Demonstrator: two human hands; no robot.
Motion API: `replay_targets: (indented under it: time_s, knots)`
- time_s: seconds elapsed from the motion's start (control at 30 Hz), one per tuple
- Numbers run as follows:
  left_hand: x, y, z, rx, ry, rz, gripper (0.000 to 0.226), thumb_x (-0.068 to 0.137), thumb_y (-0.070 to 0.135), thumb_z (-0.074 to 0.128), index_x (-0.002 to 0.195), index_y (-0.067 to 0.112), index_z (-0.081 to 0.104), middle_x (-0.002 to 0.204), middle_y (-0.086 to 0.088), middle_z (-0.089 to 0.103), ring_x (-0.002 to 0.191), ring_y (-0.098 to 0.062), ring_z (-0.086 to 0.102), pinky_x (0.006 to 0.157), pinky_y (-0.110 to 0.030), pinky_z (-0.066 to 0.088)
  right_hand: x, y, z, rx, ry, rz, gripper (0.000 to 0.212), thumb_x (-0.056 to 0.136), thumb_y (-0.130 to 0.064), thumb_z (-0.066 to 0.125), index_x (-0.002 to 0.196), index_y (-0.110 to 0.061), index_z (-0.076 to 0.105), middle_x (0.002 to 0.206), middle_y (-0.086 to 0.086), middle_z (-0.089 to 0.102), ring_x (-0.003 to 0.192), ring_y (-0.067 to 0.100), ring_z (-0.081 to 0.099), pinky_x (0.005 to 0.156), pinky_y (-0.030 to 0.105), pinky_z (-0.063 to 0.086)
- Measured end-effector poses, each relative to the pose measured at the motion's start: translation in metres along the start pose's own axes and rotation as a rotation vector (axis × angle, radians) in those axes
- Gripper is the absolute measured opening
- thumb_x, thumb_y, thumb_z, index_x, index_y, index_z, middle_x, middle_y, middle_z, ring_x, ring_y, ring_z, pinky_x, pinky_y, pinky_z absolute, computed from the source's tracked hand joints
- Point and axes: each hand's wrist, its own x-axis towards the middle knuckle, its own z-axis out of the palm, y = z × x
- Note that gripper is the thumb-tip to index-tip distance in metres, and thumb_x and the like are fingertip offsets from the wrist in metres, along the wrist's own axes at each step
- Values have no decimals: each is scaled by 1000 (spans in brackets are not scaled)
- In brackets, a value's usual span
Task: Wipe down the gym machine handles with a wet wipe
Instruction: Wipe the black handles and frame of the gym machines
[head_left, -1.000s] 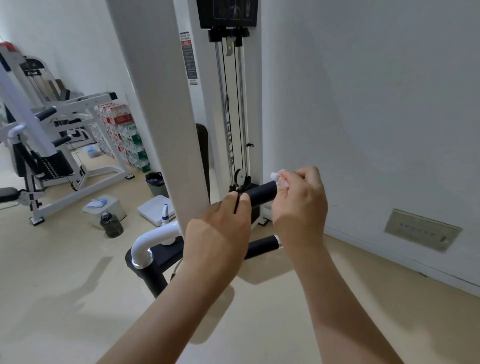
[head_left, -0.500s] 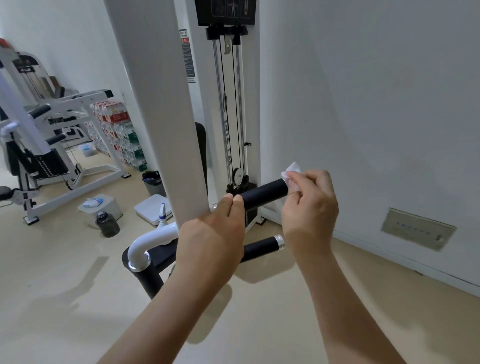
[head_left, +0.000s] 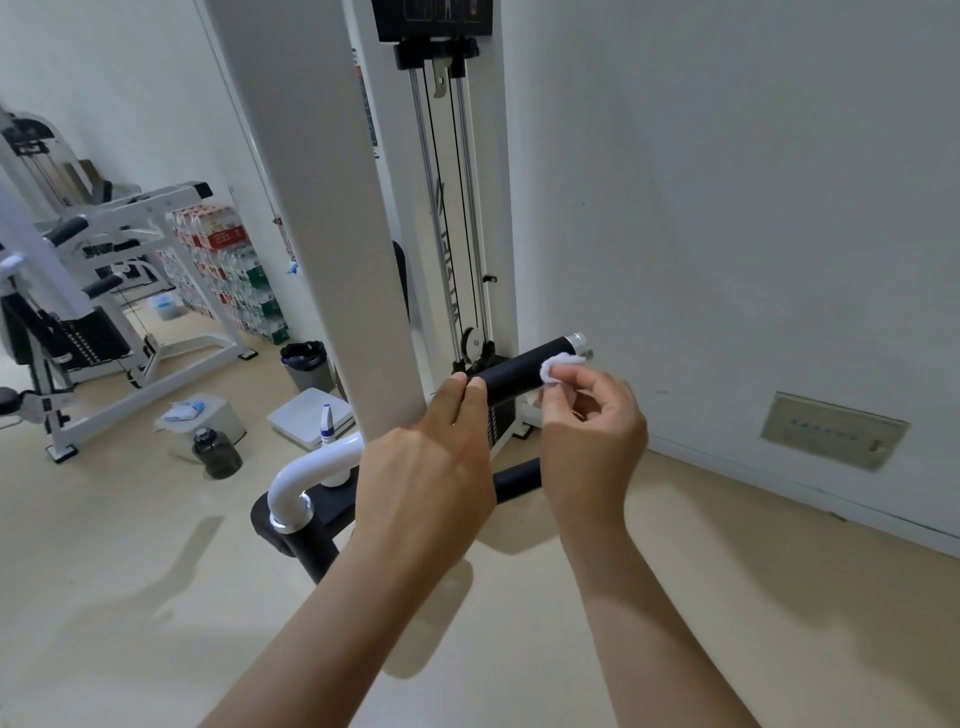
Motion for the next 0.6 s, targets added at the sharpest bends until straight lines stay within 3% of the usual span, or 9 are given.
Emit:
replay_targets:
  time_s: [0.2, 0.33, 0.43, 0.5, 0.6]
  knots:
    - [-14, -5, -6, 64, -83, 7, 59, 54, 5, 72, 113, 3, 66, 118, -14, 67, 33, -28, 51, 41, -20, 20, -8, 0, 4, 49, -26, 128, 32, 80, -3, 68, 70, -33, 67, 82, -4, 70, 74, 10, 64, 65, 11, 46]
    - [-11, -6, -10, 59, -75, 48, 55, 53, 3, 73, 108, 1, 67, 113, -13, 68, 30, -27, 48, 38, -20, 21, 18, -8, -6, -109, 6, -117, 21, 84, -3, 63, 90, -20, 73, 86, -1, 61, 70, 8, 58, 65, 4, 41]
    - [-11, -8, -7, 63, -76, 64, 57, 52, 4, 74, 109, 0, 67, 114, -15, 68, 29, -27, 48, 39, -21, 22, 32, -17, -9, -313, -83, -227, 18, 89, -10, 61, 101, -15, 73, 91, -1, 53, 73, 13, 58, 66, -3, 37]
    - [-11, -10, -6, 68, -73, 74, 60, 51, 6, 76, 110, 1, 67, 115, -14, 68, 30, -27, 50, 39, -21, 23, 39, -26, -10, -461, -190, -223, 21, 93, -14, 57, 107, -17, 71, 96, -4, 48, 80, 18, 59, 70, 2, 37]
    - [-11, -14, -6, 59, -77, 90, 60, 53, 7, 77, 112, 2, 67, 115, -13, 69, 31, -26, 50, 39, -21, 25, 56, -45, -6, -877, -438, -219, 24, 95, -17, 52, 114, -18, 67, 97, -1, 37, 90, 22, 48, 79, 24, 38]
